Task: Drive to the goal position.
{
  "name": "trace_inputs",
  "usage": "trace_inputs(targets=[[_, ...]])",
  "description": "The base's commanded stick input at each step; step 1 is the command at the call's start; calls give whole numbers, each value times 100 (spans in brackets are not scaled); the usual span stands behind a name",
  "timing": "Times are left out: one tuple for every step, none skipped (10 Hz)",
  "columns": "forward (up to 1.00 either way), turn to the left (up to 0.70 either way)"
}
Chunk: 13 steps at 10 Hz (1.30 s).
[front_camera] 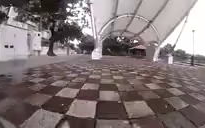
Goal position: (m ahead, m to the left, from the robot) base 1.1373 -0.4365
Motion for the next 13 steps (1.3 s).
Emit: trace_inputs(targets=[[100, 0], [100, 0], [100, 0], [100, 0], [100, -5], [100, -18], [100, -31], [100, -37], [100, -27], [100, -15], [100, -4], [100, 0], [100, 0]])
